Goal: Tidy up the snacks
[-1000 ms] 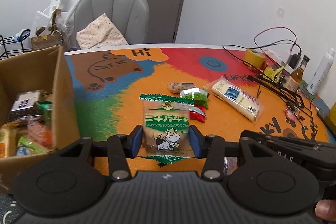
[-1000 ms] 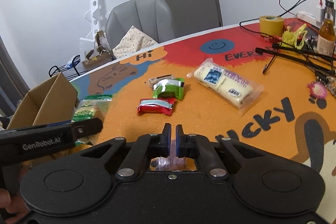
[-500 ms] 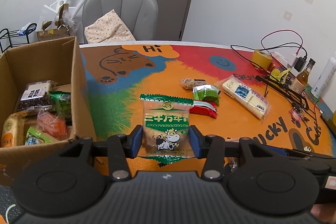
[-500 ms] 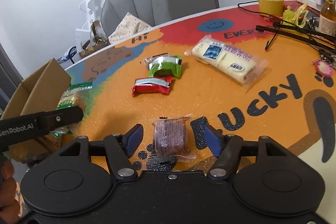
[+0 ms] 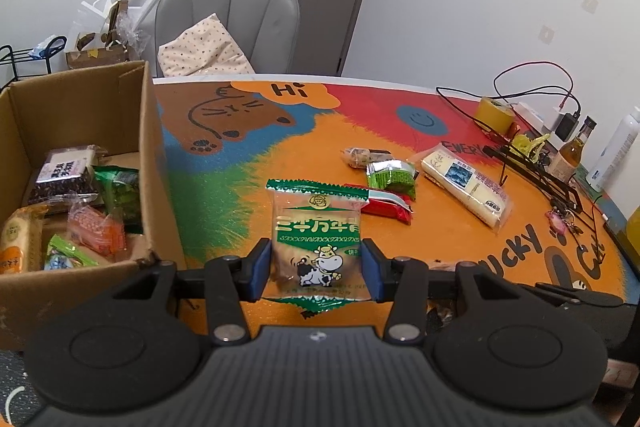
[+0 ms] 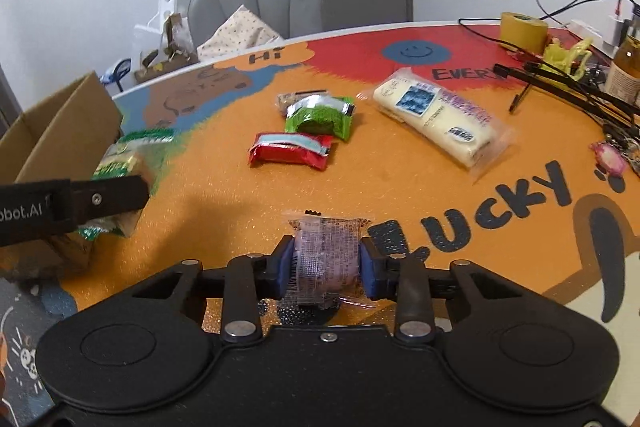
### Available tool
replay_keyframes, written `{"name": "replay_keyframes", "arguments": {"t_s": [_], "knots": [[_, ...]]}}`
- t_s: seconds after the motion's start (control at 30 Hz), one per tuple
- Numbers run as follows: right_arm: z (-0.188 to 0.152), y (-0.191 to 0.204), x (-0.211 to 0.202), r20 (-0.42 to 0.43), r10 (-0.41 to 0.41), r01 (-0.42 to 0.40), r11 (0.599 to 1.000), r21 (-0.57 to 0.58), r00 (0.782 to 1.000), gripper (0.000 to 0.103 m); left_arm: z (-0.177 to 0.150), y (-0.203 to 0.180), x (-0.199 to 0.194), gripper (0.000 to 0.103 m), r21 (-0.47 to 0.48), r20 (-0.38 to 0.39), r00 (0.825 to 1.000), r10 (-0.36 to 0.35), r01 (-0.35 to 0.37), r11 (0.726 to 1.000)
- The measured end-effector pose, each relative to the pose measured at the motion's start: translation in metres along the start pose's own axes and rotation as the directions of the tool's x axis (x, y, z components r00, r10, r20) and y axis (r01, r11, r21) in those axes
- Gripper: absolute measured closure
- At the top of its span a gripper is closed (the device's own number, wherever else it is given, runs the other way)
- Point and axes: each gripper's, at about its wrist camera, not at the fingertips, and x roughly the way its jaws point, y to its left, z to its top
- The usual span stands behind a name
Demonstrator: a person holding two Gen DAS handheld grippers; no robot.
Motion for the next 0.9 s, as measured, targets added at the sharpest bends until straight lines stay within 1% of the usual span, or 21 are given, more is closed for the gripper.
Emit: {"name": "replay_keyframes", "arguments": {"t_s": [0.27, 0.53, 0.7, 0.9], "knots": [[0.011, 0.005, -0.022, 0.053, 0.020, -0.020, 1.000, 0.008, 0.998, 0.071, 0.003, 0.003, -0.021, 0.057, 0.000, 0.033, 0.999, 0.002, -0.002, 1.000], [0.022, 0.015, -0.047, 0.123, 0.059, -0.061, 0.998, 0.009, 0.991, 0.071, 0.013, 0.003, -0.047, 0.057, 0.009, 0.086, 0.996, -0.008, 0.007, 1.000], [0.029, 0.023, -0.058, 0.149, 0.082, -0.083, 0.997, 0.004, 0.985, 0.072, 0.020, 0.006, -0.063, 0.057, 0.014, 0.120, 0.993, -0.008, 0.006, 1.000], [0.035, 0.034, -0.066, 0.171, 0.107, -0.107, 0.994, -0.012, 0.979, 0.072, 0.025, 0.017, -0.077, 0.057, 0.003, 0.146, 0.989, 0.008, -0.009, 1.000]]}}
